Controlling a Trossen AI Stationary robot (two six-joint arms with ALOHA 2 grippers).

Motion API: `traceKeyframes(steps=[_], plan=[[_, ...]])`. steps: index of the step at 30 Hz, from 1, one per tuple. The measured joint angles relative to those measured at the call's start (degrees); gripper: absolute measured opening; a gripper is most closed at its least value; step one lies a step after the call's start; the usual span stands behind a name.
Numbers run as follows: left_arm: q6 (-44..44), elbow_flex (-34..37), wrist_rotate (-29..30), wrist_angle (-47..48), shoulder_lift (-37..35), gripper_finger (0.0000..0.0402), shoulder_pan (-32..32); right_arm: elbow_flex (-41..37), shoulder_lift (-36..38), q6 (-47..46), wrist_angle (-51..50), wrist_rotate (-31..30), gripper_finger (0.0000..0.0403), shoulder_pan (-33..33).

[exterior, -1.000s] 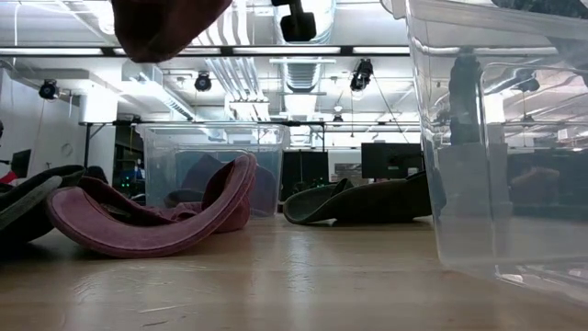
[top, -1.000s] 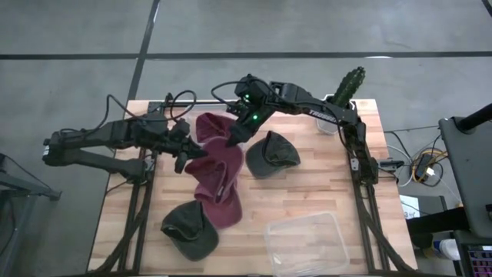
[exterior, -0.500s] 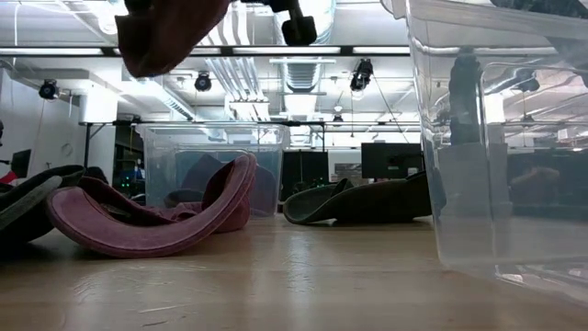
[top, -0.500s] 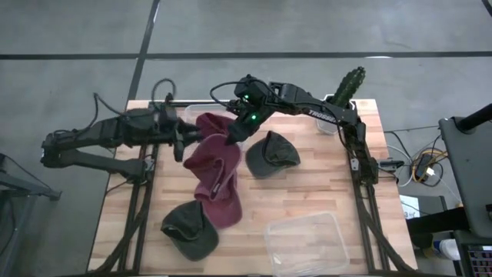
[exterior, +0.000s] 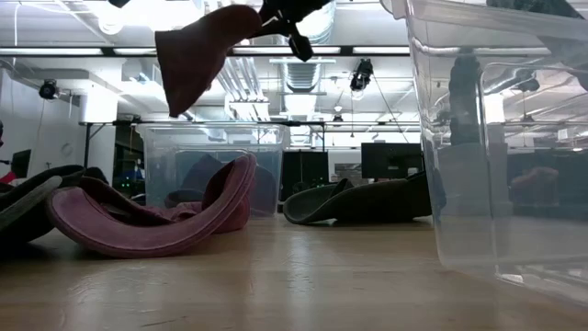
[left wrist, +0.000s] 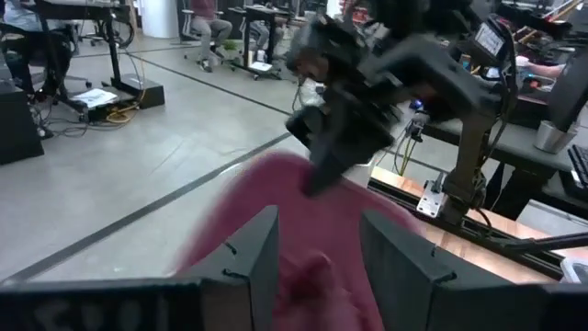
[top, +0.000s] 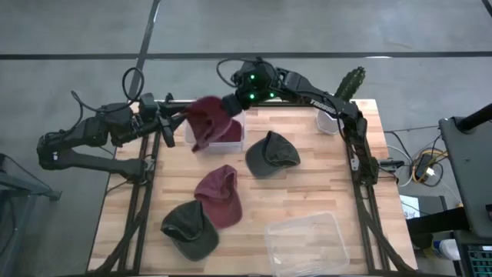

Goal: Pick and place caps into container
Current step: Put the right red cap into the top transparent container

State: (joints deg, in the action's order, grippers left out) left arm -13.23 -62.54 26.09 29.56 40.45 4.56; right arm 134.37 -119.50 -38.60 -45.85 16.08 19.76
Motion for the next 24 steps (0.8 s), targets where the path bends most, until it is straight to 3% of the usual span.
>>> traceKeyframes(steps=[6, 19, 24], plan=[[-0.3, 0.0, 0.5, -0.2, -0.4, 0.0145, 0.0, -1.2, -0.2, 0.0, 2.1, -4.5, 0.0012, 1.9], [0.8, 0.0, 1.1, -3.0, -1.5, 0.0145, 0.0, -15.4, -0.2, -3.5, 15.3, -6.0, 0.0013, 2.0], [0.8, 0.0, 1.1, -3.0, -1.6, 0.0145, 0.0, -19.4, -0.2, -4.5, 17.5, -9.2, 0.0013, 2.0]])
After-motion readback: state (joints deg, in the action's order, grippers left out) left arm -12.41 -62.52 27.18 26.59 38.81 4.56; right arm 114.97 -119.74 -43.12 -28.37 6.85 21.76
